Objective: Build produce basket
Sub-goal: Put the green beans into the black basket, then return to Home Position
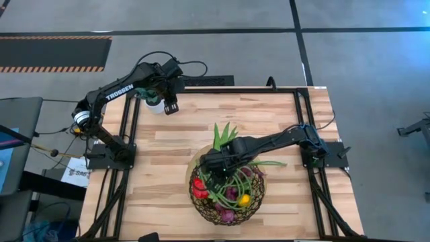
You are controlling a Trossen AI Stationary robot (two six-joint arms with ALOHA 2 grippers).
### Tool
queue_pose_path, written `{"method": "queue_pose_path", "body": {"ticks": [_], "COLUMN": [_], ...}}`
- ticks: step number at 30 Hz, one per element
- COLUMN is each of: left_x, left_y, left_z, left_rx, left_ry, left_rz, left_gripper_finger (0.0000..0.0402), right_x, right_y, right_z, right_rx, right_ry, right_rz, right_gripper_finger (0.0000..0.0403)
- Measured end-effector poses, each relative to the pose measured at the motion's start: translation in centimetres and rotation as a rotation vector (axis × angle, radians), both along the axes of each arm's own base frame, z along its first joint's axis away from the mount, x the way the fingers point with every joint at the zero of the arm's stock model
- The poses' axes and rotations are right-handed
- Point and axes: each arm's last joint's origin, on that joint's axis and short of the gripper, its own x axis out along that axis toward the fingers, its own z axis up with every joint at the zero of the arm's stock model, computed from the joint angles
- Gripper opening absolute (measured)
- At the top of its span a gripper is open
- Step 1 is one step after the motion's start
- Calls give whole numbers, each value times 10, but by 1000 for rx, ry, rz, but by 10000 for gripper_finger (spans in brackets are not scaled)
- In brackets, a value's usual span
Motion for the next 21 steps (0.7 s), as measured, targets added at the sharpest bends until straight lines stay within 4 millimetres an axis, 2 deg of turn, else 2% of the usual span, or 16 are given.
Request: {"method": "queue_pose_path", "body": {"ticks": [8,15,18,21], "left_x": [0,1,2,-1], "left_y": [0,-1,-3,-8], "left_z": [0,0,0,2], "left_rx": [0,-19,-46,-75], "left_ry": [0,-17,-37,-31], "left_rz": [0,-37,-79,-97], "left_gripper_finger": [97,97,97,97], "right_x": [-5,-7,1,0], "right_y": [18,32,31,18], "right_z": [0,1,4,12], "right_rx": [93,106,40,-74], "right_ry": [30,6,-101,-153], "right_rz": [16,24,34,28], "right_gripper_finger": [196,191,184,174]}}
